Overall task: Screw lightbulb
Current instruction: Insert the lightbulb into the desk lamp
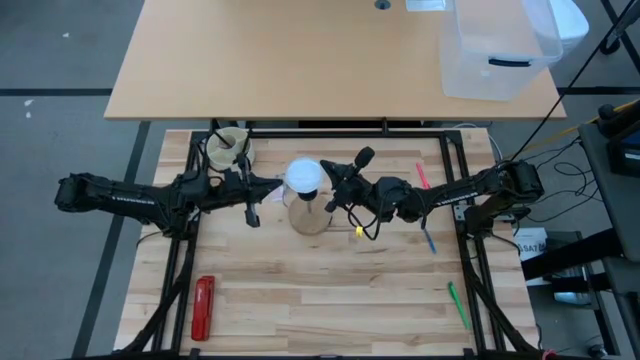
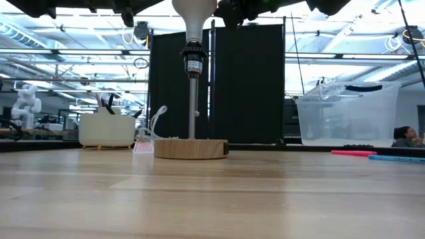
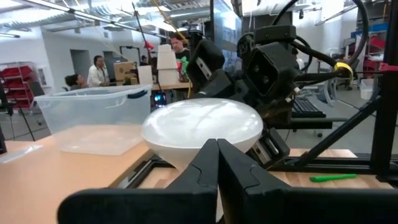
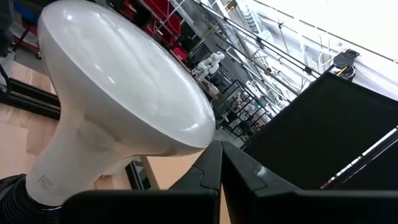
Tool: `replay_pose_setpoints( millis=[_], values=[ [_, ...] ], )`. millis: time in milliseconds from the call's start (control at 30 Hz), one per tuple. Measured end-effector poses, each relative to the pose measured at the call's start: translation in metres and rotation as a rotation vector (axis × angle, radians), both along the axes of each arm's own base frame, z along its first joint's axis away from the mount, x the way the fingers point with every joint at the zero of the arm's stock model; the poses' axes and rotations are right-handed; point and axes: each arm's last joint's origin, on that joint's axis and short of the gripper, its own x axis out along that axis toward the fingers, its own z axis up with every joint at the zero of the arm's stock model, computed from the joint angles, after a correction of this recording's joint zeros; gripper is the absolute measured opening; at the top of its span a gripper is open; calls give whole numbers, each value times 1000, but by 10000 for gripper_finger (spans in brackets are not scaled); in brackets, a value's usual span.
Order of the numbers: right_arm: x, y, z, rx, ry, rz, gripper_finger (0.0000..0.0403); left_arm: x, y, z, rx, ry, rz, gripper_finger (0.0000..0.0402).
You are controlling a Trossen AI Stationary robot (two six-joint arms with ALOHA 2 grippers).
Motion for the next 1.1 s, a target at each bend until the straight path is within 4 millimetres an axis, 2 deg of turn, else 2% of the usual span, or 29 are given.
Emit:
replay_pose_setpoints(
  millis=[867,1100],
  values=[
    [0,8,-3,13,19,24,0,0,7,0,-6,0,43,0],
    [0,10,-4,27,22,14,0,5,14,-4,-11,10,73,0]
  ],
)
